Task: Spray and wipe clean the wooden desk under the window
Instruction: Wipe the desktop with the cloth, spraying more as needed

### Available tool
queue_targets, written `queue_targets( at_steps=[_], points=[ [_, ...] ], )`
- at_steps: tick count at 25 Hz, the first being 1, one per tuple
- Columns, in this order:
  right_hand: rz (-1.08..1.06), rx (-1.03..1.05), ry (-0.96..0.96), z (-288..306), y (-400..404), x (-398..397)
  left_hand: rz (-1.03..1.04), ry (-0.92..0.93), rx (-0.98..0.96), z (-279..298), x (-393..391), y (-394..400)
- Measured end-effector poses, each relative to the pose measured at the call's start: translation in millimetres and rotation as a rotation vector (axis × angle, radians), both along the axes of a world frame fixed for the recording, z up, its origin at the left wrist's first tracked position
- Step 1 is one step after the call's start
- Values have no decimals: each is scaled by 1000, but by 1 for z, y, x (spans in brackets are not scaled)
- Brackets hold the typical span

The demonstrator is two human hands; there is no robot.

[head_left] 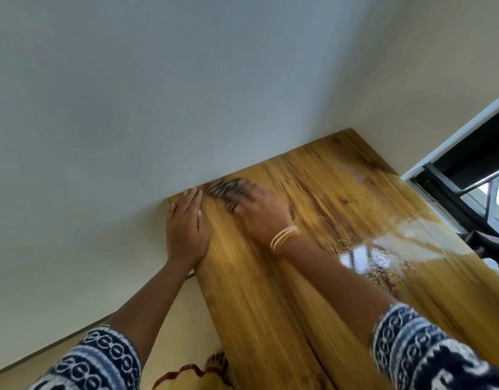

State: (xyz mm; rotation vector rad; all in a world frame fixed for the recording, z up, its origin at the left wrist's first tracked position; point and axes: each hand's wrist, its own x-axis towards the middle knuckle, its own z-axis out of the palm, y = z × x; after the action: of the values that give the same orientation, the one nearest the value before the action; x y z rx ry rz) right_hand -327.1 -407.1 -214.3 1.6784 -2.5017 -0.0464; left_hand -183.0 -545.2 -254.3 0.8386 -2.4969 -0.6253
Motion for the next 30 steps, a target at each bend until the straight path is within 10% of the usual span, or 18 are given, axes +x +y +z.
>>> queue_targets(
  at_steps=[4,7,16,23,30],
  points=[
    [-797,-19,-118,6,34,-134,14,18,18,-1,2,1],
    [-973,-46,-110,6,24,-130,13,30,31,-2,-1,-1],
    [269,37,-108,1,-36,33,162,-38,344,1,39,25],
    [-1031,-151,-216,7,-1,-52,-179,-335,-7,3,80,-23],
    [-89,-86,-167,-9,-77,82,-230,-389,-179,9,85,-41]
  ],
)
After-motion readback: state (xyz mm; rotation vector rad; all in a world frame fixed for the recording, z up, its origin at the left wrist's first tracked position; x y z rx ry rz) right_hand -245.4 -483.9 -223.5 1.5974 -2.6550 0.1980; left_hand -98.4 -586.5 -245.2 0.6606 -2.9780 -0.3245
